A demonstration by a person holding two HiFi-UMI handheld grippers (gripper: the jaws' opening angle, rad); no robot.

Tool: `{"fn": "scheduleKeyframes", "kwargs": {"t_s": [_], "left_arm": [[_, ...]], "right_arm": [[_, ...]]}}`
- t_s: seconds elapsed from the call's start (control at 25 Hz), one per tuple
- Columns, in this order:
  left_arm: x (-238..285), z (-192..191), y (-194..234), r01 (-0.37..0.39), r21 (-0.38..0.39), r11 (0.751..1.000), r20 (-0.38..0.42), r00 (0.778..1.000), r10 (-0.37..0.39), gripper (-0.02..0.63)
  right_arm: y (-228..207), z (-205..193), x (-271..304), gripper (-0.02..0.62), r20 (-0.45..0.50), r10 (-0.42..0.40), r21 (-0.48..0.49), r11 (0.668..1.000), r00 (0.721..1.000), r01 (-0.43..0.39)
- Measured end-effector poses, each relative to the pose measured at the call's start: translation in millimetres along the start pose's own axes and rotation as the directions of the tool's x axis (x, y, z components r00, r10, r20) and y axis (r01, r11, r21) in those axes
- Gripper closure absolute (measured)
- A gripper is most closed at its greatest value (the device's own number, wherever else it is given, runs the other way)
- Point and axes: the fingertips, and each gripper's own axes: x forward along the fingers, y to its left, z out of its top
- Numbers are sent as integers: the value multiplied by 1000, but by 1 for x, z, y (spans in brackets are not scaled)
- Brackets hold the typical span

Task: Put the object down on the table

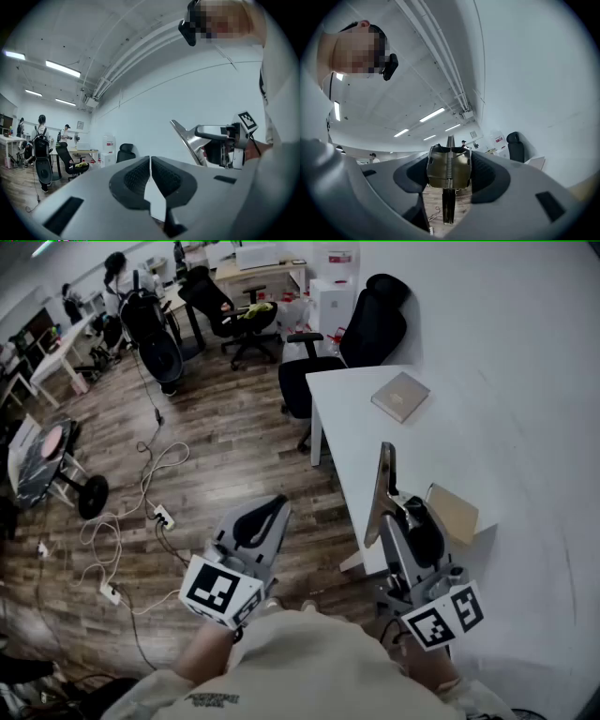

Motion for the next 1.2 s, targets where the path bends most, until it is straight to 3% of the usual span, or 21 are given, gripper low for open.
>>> {"fn": "scheduleKeyframes", "kwargs": {"t_s": [0.88, 1.2], "left_arm": [[11, -13, -11, 5, -32, 999, -24, 1000, -5, 577], [28, -18, -6, 19, -28, 999, -23, 1000, -20, 577]], "right_arm": [[-26, -18, -13, 350, -59, -19, 67, 998, 998, 23], [-53, -32, -3, 350, -78, -36, 206, 977, 996, 51]]}}
